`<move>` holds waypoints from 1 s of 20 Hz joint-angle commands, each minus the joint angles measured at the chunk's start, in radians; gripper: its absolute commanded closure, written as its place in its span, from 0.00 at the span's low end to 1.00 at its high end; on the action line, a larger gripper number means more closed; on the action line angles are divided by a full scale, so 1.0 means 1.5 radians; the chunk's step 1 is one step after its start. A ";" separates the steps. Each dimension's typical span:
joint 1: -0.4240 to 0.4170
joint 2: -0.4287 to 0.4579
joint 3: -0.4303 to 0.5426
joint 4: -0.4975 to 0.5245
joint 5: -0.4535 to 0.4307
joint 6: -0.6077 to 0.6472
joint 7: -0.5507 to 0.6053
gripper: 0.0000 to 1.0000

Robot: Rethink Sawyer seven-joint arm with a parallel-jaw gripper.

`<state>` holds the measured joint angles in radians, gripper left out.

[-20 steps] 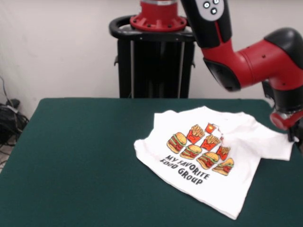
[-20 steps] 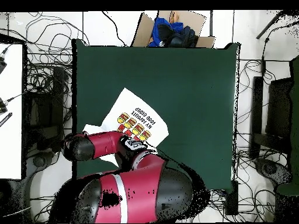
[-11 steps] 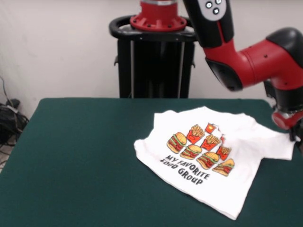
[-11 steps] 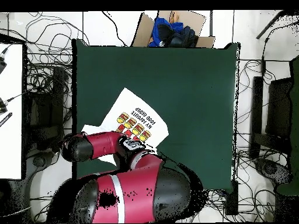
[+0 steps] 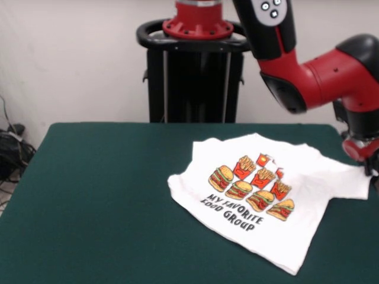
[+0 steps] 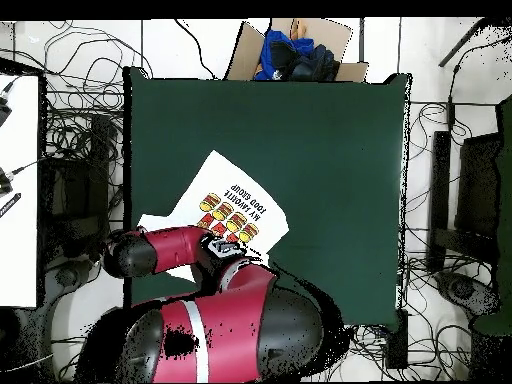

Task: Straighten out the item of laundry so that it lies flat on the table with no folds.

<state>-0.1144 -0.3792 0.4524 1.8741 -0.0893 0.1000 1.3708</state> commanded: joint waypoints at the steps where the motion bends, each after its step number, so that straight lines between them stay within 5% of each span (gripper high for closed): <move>1: 0.014 -0.003 0.006 -0.042 0.045 -0.021 0.157 1.00; 11: 0.015 -0.002 0.004 -0.047 0.050 -0.006 0.152 1.00; 12: 0.016 -0.001 0.004 -0.048 0.051 -0.004 0.151 0.00; 20: 0.023 -0.003 -0.003 -0.048 0.055 -0.001 0.153 0.00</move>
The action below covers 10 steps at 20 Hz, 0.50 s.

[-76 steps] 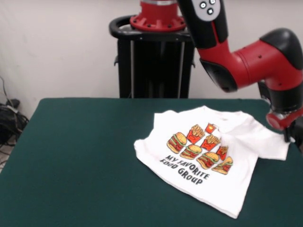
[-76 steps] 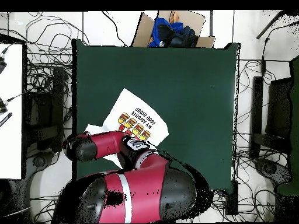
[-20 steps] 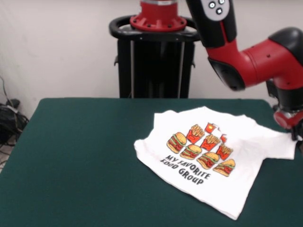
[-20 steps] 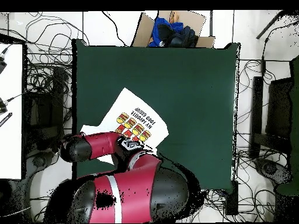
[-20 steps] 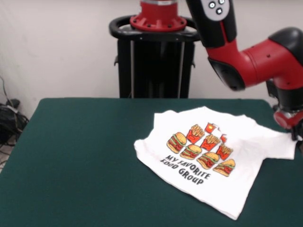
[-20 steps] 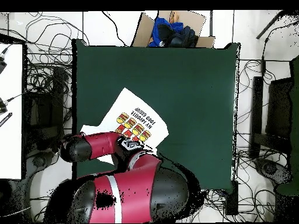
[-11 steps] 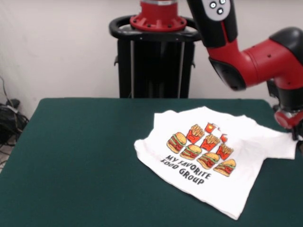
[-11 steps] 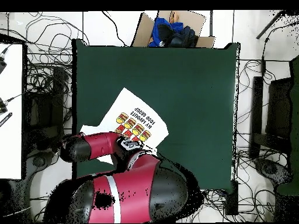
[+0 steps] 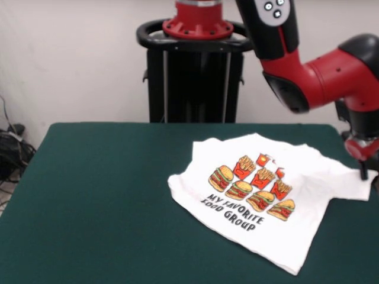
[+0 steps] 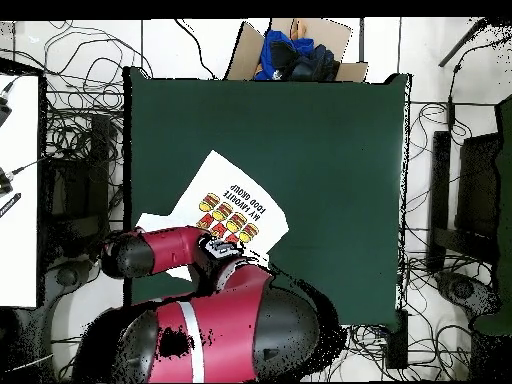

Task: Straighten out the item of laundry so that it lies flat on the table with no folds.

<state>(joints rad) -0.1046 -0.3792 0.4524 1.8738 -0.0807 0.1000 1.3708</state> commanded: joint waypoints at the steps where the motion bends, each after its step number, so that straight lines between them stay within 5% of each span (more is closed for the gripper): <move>1: 0.018 -0.003 -0.005 -0.049 0.050 -0.001 0.154 0.00; 10: 0.051 -0.097 -0.099 -0.018 0.063 0.119 0.144 0.00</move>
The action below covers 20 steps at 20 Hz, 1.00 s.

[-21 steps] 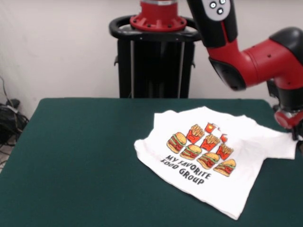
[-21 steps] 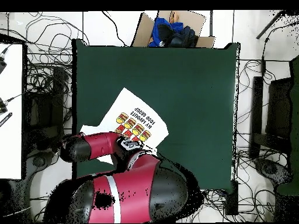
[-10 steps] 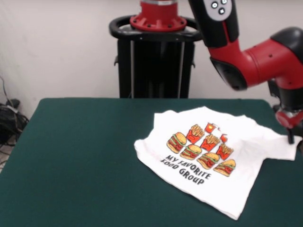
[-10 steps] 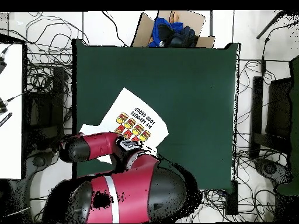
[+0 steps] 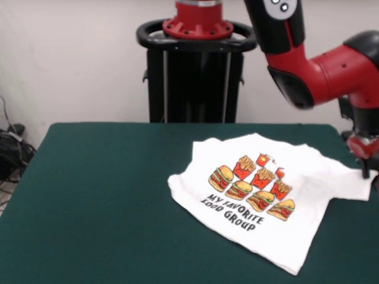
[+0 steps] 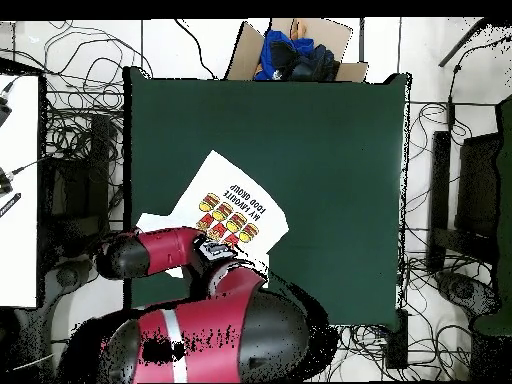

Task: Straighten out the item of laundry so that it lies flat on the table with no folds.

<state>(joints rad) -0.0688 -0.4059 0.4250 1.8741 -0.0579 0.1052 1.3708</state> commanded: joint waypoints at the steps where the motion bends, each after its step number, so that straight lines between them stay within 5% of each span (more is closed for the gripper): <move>1: 0.017 -0.099 -0.076 -0.004 0.048 0.141 0.138 0.00; 20: -0.033 -0.157 -0.134 0.045 -0.015 0.195 0.092 0.00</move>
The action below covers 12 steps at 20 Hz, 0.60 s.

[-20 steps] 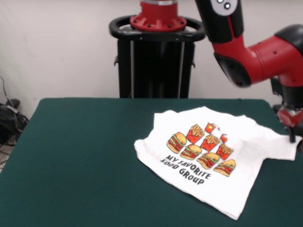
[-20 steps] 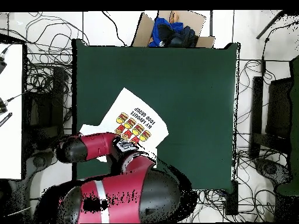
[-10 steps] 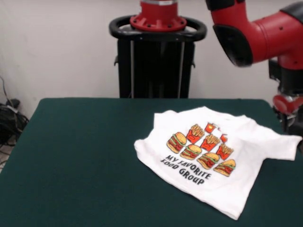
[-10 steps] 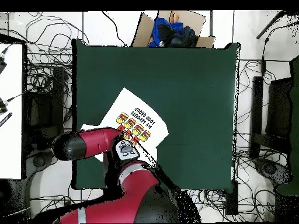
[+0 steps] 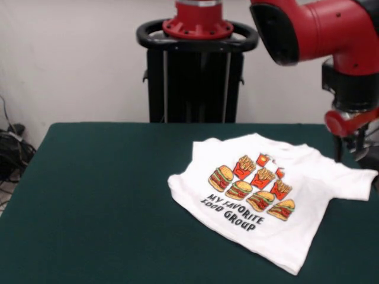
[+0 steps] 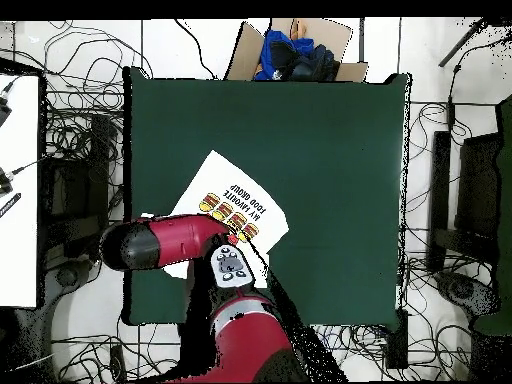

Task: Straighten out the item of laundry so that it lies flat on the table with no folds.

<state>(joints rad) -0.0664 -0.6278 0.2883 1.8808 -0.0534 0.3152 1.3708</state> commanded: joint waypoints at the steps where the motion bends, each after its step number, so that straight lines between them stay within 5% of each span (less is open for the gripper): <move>1: -0.044 -0.010 -0.046 0.044 -0.025 0.056 0.081 0.00; 12: -0.126 -0.030 -0.064 0.053 -0.092 0.104 0.023 0.00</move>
<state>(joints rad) -0.2231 -0.6477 0.2399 1.9129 -0.1353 0.3302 1.3708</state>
